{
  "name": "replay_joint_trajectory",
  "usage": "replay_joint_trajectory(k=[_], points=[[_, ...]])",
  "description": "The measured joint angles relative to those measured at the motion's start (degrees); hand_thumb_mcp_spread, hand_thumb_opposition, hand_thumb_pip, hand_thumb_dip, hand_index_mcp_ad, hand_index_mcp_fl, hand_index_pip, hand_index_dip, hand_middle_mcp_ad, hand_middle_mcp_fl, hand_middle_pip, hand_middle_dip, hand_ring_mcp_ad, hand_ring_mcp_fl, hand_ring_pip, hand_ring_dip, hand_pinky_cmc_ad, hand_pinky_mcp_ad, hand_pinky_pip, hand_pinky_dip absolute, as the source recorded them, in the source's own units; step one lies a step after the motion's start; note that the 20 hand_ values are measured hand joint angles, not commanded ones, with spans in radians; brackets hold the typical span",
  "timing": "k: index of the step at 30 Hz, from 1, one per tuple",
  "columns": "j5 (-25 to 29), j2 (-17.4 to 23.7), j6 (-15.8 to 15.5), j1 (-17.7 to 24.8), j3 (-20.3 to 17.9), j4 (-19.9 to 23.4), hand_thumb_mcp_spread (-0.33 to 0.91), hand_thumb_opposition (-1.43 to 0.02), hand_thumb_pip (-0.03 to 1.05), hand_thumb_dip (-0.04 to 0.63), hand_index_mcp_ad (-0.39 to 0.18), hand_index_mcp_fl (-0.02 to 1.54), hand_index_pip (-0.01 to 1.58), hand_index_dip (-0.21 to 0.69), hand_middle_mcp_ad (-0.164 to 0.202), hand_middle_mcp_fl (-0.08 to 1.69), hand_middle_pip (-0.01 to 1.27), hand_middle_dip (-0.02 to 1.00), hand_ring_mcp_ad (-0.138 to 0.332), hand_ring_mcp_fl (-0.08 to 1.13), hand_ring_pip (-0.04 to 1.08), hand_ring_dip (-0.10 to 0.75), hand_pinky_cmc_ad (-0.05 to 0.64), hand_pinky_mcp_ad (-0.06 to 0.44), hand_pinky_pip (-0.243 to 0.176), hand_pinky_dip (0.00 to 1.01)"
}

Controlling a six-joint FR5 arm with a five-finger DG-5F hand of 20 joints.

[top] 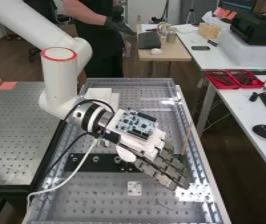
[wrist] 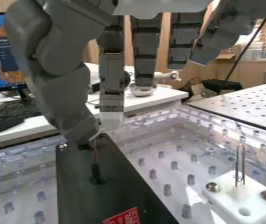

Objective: Grab the drill bit and place it in the clear container

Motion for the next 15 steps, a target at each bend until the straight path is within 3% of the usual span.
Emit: replay_joint_trajectory(k=[15], points=[[-0.49, -0.33, -0.15, -0.16, 0.21, 0.58, 0.48, -0.82, 0.6, 0.298, -0.051, 0.33, 1.16, 0.34, 0.063, 0.28, 0.1, 0.24, 0.138, 0.08, 0.11, 0.049, 0.333, 0.087, -0.07, 0.14]])
